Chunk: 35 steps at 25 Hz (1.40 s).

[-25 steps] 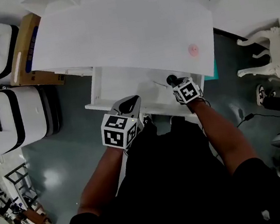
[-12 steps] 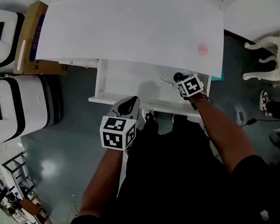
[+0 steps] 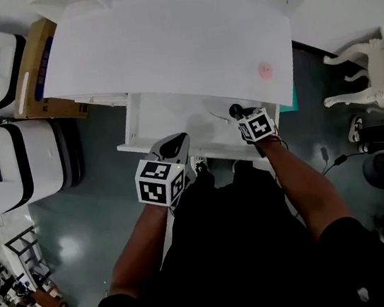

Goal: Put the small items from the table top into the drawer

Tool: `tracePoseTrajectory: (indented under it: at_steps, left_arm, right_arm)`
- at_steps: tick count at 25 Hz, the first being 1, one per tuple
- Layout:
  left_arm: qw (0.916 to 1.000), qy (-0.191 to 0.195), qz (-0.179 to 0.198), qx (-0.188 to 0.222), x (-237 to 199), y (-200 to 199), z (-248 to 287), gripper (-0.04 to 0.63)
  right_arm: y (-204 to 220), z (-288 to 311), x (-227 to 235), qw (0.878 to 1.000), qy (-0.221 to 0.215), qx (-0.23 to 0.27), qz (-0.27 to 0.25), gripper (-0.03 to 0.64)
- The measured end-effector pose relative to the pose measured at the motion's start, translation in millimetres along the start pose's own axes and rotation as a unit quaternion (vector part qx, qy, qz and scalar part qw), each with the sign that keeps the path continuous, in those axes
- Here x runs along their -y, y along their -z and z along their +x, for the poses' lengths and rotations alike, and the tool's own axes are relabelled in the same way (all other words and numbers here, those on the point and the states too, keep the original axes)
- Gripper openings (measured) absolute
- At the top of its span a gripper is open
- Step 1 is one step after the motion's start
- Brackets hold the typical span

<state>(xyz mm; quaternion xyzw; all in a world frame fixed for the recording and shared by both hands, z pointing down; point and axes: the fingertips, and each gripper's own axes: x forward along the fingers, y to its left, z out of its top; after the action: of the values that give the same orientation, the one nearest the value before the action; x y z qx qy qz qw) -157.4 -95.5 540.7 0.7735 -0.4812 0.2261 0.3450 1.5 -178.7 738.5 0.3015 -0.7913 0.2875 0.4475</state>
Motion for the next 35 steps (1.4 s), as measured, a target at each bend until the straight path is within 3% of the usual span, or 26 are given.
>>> tracePoseTrajectory:
  at_steps: [12,23,29,35]
  left_arm:
    - [0.9982,0.041,0.041,0.015,21.5,-24.6,11.4,0.011]
    - [0.9951,0.069,0.057,0.041,32.1,-55.2,8.0,0.011]
    - [0.9916,0.086,0.076,0.060,46.1,-78.4,4.4,0.009]
    - [0.9896,0.092,0.097,0.054,61.7,-75.1,8.3,0.009]
  right_arm:
    - [-28.1,-81.9,-7.2,0.995,-0.010,0.095,0.043,0.063]
    - [-55.3,-206.3,-7.8,0.966,-0.021,0.237,0.106,0.043]
    - [-53.3,-238.2,-12.5,0.959,-0.009,0.259,0.111,0.029]
    - [-44.0,-245.0,-14.7,0.961,0.012,0.261,0.093,0.028]
